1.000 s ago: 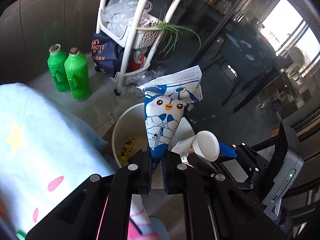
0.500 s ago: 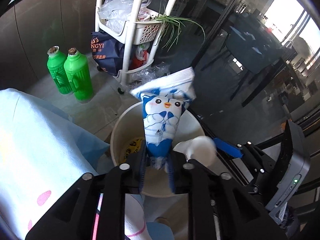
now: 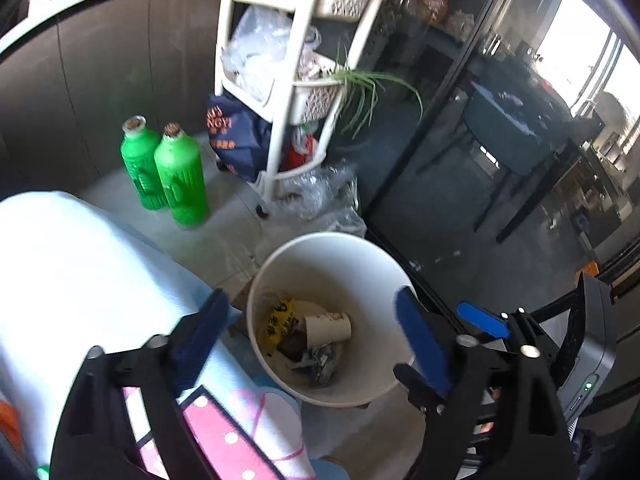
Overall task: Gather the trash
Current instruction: 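Carry the carton and cup to the white bin and release both, then return both tools to the table and reach toward the receipts and plastic bag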
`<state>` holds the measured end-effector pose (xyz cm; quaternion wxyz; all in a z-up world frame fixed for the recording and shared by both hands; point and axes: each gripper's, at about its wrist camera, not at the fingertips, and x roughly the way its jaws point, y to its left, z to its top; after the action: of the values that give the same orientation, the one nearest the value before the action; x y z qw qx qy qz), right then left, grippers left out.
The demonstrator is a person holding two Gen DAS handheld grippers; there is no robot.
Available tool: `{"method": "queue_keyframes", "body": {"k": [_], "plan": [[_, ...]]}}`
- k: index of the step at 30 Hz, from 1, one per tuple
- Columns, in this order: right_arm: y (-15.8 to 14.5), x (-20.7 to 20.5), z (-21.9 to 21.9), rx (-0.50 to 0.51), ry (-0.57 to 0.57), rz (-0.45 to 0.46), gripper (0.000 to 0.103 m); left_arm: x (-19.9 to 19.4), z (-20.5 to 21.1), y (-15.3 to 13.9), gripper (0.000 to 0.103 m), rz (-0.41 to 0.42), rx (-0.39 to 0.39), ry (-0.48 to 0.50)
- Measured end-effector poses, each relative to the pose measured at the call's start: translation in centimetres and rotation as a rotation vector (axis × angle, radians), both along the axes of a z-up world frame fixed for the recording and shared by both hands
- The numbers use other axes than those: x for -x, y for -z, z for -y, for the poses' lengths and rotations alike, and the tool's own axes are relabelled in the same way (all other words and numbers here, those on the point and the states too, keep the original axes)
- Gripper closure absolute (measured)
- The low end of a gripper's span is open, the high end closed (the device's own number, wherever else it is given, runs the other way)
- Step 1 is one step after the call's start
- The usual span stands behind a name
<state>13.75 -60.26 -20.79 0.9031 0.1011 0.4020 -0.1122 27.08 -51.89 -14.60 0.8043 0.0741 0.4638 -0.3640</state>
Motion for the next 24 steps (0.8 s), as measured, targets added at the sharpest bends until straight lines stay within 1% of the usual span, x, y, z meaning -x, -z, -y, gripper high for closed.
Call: {"method": "queue_keyframes", "body": {"k": [3,9,15,18,20,24], "plan": [[-1.0,0.2,-0.5,0.010,0.003,0.011,0.003,0.1,-1.1,-1.1,0.008,0.015,0.017,-0.030],[-2.8,1.0,-1.7,0.013,0.003,0.022,0.003,0.3,-3.5,-2.2,0.008,0.008,0.012,-0.066],[-6.2,2.5,-4.0,0.025,-0.004,0.051,0.003,1.3,-6.9,-4.7,0.008,0.002,0.039,-0.115],[-8.4,3.6,-5.8,0.036,-0.011,0.070,0.003,2.6,-9.5,-6.4,0.008,0.013,0.061,-0.144],[-9.7,4.2,-7.2,0.040,-0.026,0.086,0.003,3.6,-11.4,-7.3,0.008,0.021,0.063,-0.168],[-11.9,5.7,-11.3,0.062,-0.098,0.107,0.003,5.7,-16.6,-8.6,0.008,0.036,0.072,-0.230]]}}
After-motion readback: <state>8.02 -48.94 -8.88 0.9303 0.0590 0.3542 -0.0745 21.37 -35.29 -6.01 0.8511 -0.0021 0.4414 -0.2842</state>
